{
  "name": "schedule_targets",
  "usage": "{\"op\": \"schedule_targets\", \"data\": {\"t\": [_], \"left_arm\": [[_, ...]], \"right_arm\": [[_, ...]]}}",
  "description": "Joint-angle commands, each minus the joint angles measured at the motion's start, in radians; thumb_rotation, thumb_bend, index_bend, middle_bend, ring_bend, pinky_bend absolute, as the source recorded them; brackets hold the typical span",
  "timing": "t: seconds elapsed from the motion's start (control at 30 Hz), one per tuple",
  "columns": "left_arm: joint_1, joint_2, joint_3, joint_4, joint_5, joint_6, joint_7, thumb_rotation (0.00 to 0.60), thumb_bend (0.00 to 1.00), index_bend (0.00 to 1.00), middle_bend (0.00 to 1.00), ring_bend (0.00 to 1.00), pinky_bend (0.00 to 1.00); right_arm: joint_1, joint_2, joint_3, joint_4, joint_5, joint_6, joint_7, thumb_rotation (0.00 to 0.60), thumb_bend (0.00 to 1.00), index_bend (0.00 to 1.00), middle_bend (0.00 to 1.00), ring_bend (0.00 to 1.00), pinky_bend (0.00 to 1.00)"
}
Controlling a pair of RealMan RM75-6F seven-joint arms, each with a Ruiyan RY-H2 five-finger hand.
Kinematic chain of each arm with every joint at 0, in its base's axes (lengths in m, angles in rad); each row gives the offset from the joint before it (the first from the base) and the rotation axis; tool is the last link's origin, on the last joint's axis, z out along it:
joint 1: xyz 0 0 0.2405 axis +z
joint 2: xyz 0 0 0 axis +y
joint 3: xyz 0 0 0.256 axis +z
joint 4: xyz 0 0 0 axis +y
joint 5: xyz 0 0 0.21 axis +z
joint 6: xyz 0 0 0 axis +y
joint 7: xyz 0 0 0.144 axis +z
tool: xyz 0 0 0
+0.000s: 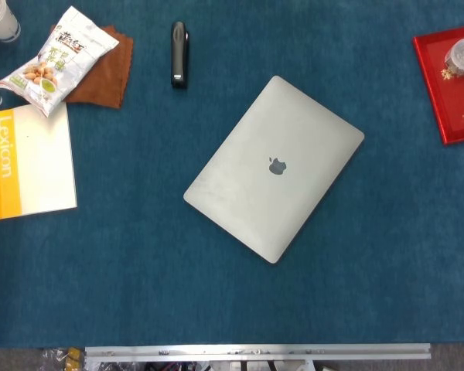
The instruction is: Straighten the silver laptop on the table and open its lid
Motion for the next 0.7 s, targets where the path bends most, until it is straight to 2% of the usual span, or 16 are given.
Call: {"op": "schedule_targets", "data": {"t": [0.03,0.27,0.43,0.7], "left_arm": [[0.0,0.001,0.003,0.001,0.005,-0.001,-0.001,0.6,0.28,0.3,0.28,0.17,0.17],[-0.002,0.004,-0.001,-0.005,0.008,0.005,-0.007,0.6,0.28,0.3,0.28,0.17,0.17],[-0.001,0.014,0.007,-0.01,0.02,0.003,-0.004,0.6,0.28,0.3,0.28,0.17,0.17],[-0.004,0.011,0.017,-0.015,0.033,-0.006,0.02,0.6,0.28,0.3,0.28,0.17,0.17]], "right_arm": [[0.036,-0.01,0.004,0.007,-0.018,-0.041,-0.018,0.6,0.0,0.0,0.05,0.0,0.08],[0.115,-0.064,0.019,0.04,-0.025,-0.135,-0.051,0.6,0.0,0.0,0.05,0.0,0.08],[0.203,-0.167,0.035,0.083,-0.006,-0.248,-0.099,0.6,0.0,0.0,0.05,0.0,0.08],[0.296,-0.264,0.057,0.167,0.063,-0.38,-0.142,0.6,0.0,0.0,0.05,0.0,0.08]]}}
